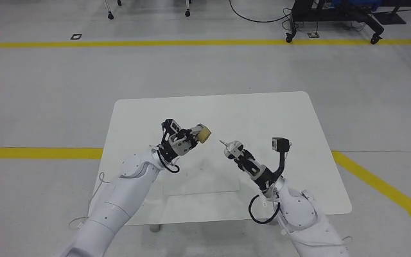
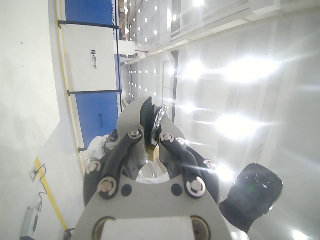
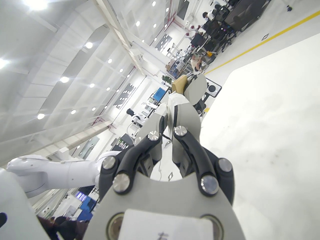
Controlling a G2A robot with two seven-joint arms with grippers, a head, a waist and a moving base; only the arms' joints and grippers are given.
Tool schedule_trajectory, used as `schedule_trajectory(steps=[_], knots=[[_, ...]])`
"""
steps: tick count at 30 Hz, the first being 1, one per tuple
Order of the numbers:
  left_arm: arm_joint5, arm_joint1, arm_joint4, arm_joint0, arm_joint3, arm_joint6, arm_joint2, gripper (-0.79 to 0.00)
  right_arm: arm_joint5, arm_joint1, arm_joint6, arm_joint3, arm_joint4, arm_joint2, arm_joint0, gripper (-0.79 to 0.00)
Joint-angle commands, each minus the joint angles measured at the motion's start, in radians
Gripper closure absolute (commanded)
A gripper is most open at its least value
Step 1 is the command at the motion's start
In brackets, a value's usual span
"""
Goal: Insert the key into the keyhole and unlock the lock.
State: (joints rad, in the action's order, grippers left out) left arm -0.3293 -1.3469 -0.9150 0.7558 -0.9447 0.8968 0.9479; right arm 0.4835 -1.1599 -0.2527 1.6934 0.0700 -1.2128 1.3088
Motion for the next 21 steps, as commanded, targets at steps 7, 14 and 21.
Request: schedule_trajectory(steps=[7, 14, 21], knots=[[-0.008, 0.011, 0.236, 0.033, -0.111, -0.206, 0.012, 0.0, -0.091, -0.02, 0.134, 0.006, 0.072, 0.051, 0.003, 0.0], [0.013, 0.014, 0.27, 0.065, -0.157, -0.229, 0.034, 0.0, -0.131, -0.031, 0.16, -0.003, 0.097, 0.071, -0.003, 0.0], [0.009, 0.014, 0.296, 0.083, -0.177, -0.226, 0.048, 0.0, -0.141, -0.041, 0.171, -0.014, 0.111, 0.09, -0.011, 0.0]])
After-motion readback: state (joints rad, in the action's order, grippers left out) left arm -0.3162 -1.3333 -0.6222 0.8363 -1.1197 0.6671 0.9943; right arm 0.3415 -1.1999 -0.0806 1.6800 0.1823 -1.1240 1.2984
